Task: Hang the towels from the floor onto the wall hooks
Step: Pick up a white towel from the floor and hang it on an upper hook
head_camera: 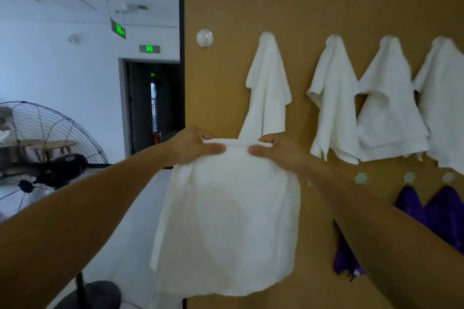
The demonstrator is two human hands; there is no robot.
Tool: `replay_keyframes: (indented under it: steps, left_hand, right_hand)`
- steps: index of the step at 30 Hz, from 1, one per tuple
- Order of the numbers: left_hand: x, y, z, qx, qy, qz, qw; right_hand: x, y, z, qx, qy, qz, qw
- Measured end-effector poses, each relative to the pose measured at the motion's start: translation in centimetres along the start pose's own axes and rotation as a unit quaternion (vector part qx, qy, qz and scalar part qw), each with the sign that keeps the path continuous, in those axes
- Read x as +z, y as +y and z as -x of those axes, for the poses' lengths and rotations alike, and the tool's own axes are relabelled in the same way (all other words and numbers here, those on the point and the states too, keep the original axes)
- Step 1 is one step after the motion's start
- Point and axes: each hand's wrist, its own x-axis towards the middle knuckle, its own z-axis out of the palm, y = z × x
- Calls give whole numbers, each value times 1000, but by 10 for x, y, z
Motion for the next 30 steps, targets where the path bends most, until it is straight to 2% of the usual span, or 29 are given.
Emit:
replay_keyframes:
  steps: [5, 12, 21, 26, 30]
  left_hand:
    - [-42, 10, -28, 48, 104, -14, 993]
    - [-83, 19, -76, 68, 210, -88, 971]
    - [-126, 14, -159, 77, 372, -216, 900]
    - [-163, 18, -196, 78, 423, -253, 867]
    - [-195, 28, -227, 95, 443, -278, 847]
  right_hand:
    - [2, -35, -48, -63, 91, 18, 994]
    - [8, -72, -113, -66, 199, -51, 977]
    - [-3, -94, -220, -104, 259, -36, 960]
    - [-16, -115, -284, -147, 282, 0, 948]
    - [-27, -138, -328, -160, 337, 22, 927]
